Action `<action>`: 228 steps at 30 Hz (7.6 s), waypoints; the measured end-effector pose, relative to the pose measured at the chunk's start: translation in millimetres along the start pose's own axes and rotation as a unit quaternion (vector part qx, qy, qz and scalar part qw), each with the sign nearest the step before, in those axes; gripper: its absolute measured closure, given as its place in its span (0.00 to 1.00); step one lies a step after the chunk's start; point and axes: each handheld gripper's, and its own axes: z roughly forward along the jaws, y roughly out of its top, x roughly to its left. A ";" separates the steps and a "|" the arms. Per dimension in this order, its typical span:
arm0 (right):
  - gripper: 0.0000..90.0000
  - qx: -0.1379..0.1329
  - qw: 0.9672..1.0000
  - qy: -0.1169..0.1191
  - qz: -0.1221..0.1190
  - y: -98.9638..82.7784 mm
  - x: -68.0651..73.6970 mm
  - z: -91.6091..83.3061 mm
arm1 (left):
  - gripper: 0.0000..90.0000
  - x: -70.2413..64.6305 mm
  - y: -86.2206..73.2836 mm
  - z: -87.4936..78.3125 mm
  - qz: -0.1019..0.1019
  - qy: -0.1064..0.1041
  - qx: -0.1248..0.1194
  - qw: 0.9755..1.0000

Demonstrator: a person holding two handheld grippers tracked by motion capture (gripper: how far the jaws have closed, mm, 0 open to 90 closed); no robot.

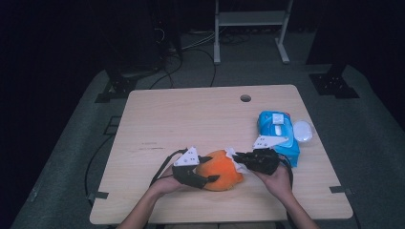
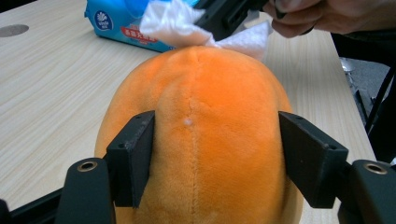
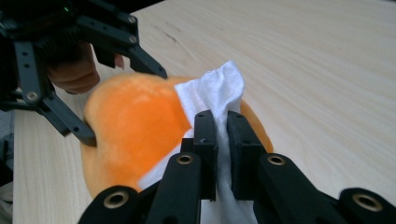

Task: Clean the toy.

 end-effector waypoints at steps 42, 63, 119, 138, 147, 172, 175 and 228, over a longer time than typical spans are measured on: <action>0.92 -0.002 1.000 0.026 -0.011 7.3 10.2 1.2 | 0.34 -7.4 4.7 5.2 0.017 -0.007 0.004 1.000; 0.92 0.008 1.000 0.027 -0.012 5.2 8.0 -0.7 | 0.34 -7.2 5.2 5.5 0.015 -0.008 0.004 1.000; 0.92 -0.013 0.998 0.020 -0.055 20.4 31.5 -10.7 | 0.34 -12.0 21.6 1.7 0.012 0.017 0.023 1.000; 0.92 -0.005 0.999 0.016 -0.052 17.9 28.4 -13.5 | 0.35 -11.3 19.9 2.6 -0.006 0.014 0.013 1.000; 0.92 0.002 0.998 0.027 -0.065 19.4 33.1 -8.8 | 0.22 -10.9 21.0 2.0 -0.013 0.019 0.002 1.000; 0.92 0.004 0.994 0.003 -0.105 28.7 44.4 -14.5 | 0.37 -23.1 25.4 9.5 0.006 0.031 0.042 0.999; 0.92 0.011 0.996 -0.008 -0.084 22.3 29.6 -20.6 | 0.37 -21.2 24.2 9.2 0.000 0.030 0.039 0.999; 0.92 0.005 0.998 0.033 -0.047 11.1 32.6 -14.0 | 0.24 -13.3 16.4 13.0 -0.065 -0.015 -0.001 0.998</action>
